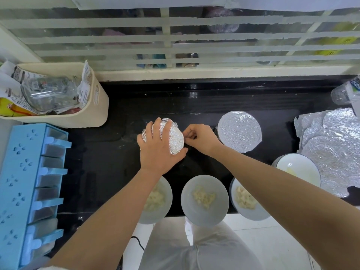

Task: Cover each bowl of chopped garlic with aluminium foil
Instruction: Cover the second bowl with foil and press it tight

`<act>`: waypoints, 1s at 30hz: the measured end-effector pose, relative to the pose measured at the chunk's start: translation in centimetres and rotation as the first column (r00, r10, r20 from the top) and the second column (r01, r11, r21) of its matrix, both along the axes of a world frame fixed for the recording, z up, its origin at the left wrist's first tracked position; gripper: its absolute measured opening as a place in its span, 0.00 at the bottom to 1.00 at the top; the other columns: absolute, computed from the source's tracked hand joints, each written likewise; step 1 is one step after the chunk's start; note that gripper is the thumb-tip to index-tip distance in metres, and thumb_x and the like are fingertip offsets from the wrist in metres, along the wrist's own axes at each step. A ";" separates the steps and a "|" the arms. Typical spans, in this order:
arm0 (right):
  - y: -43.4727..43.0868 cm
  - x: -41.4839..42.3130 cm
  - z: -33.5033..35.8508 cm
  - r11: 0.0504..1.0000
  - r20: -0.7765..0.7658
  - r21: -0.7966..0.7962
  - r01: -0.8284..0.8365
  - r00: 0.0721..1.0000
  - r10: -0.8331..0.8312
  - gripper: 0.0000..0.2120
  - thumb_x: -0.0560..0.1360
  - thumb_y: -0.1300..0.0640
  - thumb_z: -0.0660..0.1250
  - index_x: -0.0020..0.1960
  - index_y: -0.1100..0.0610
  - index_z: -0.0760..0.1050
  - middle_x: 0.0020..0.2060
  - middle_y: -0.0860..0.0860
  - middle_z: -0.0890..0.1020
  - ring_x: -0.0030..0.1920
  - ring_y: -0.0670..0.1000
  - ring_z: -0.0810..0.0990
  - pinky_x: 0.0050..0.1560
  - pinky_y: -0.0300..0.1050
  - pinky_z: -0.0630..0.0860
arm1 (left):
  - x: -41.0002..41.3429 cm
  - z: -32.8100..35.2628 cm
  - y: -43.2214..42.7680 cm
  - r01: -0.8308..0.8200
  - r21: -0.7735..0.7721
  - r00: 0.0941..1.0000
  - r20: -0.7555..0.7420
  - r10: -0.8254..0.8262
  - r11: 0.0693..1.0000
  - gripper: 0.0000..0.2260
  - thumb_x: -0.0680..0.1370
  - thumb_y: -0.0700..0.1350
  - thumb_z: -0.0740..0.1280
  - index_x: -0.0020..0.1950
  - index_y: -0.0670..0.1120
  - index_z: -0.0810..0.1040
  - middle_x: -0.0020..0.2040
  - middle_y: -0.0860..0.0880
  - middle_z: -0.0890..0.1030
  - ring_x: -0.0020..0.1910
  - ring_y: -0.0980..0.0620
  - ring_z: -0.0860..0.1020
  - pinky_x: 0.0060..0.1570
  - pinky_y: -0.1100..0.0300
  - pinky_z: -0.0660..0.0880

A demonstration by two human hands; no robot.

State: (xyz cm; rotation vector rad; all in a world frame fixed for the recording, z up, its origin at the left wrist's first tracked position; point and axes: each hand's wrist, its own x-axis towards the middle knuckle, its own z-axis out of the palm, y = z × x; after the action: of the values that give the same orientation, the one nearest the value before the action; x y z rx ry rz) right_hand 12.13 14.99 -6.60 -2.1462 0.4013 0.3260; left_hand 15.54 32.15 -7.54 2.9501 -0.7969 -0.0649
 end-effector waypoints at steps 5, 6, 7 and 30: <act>-0.4 0.0 0.4 1.000 -0.006 0.017 -0.004 1.000 0.004 0.02 0.75 0.57 0.70 0.45 0.52 0.81 0.43 0.50 0.85 0.44 0.47 0.81 0.53 0.46 0.80 | -0.1 0.0 0.0 -0.001 0.001 1.000 0.005 0.001 1.000 0.41 0.68 0.73 0.56 0.74 0.50 0.64 0.74 0.43 0.66 0.71 0.39 0.66 0.60 0.38 0.67; -0.4 0.0 0.5 1.000 -0.006 0.016 -0.006 1.000 0.006 0.02 0.75 0.57 0.70 0.44 0.52 0.80 0.43 0.50 0.85 0.44 0.47 0.81 0.53 0.46 0.80 | 0.0 -0.1 0.0 0.000 0.005 1.000 0.007 0.000 1.000 0.41 0.68 0.73 0.56 0.74 0.50 0.64 0.74 0.43 0.66 0.71 0.39 0.66 0.60 0.38 0.67; -0.4 0.1 0.5 1.000 -0.010 0.010 -0.006 1.000 0.006 0.02 0.75 0.57 0.70 0.44 0.51 0.80 0.42 0.50 0.85 0.44 0.47 0.82 0.53 0.47 0.80 | -0.1 -0.1 0.0 0.000 0.008 1.000 0.007 0.000 1.000 0.41 0.68 0.73 0.56 0.74 0.50 0.63 0.74 0.43 0.66 0.71 0.39 0.66 0.61 0.38 0.67; 2.5 -1.5 0.2 0.964 0.106 -0.048 0.262 0.961 -0.256 0.06 0.70 0.65 0.69 0.40 0.55 0.80 0.36 0.47 0.82 0.38 0.46 0.79 0.44 0.46 0.79 | 0.0 0.1 -0.1 -0.002 -0.018 0.999 -0.037 0.001 1.000 0.41 0.67 0.72 0.55 0.74 0.50 0.62 0.75 0.44 0.65 0.72 0.39 0.64 0.61 0.37 0.66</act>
State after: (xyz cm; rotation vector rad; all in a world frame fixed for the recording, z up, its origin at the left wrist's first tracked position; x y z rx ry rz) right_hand 10.60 17.53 -6.36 -2.1281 0.6354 0.0588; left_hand 15.52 32.08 -7.43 2.9237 -0.7865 -0.1109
